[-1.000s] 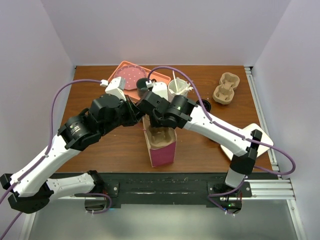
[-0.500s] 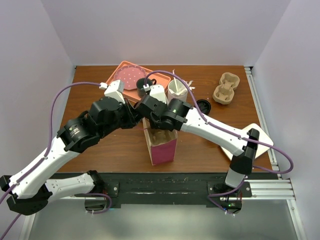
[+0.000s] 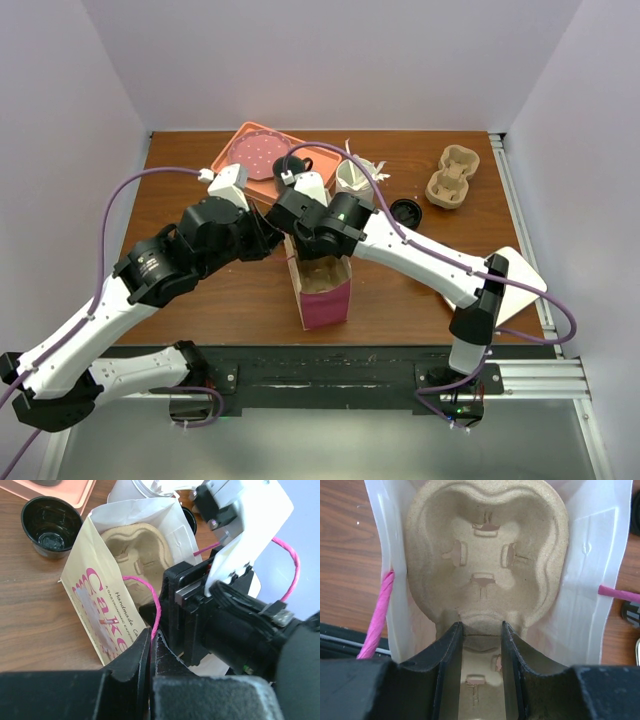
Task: Pack the takeout coffee
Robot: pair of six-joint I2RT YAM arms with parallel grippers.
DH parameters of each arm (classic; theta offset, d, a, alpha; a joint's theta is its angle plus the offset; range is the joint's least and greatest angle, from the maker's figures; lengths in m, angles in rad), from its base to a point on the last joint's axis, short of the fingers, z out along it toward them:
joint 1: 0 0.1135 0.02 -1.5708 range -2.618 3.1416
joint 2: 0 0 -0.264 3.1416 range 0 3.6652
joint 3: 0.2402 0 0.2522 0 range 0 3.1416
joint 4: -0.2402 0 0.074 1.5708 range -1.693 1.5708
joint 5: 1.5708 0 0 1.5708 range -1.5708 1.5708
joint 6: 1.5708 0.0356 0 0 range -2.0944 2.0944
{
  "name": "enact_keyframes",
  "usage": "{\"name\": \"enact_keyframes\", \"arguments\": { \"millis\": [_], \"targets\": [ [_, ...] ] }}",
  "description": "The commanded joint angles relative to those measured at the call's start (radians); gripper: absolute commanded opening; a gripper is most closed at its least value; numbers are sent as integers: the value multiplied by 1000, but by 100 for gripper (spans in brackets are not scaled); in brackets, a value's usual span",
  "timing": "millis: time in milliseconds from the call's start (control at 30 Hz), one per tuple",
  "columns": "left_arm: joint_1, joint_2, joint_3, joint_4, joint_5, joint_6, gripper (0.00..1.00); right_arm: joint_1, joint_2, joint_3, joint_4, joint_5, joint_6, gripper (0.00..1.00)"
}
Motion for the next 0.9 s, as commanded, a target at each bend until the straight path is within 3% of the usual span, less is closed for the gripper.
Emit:
{"name": "enact_keyframes", "arguments": {
  "millis": [0, 233, 600, 867],
  "targets": [
    [3, -16, -20, -11, -20, -5, 0, 4, 17, 114, -84, -29, -9, 21],
    [4, -12, -24, -6, -7, -2, 0, 3, -15, -24, 44, -40, -12, 21],
    [4, -29, -51, -28, -12, -22, 0, 3, 30, -87, 123, -3, -13, 26],
    [4, -39, -67, -39, -13, -40, 0, 1, -12, -152, 186, -4, 1, 50]
  ]
}}
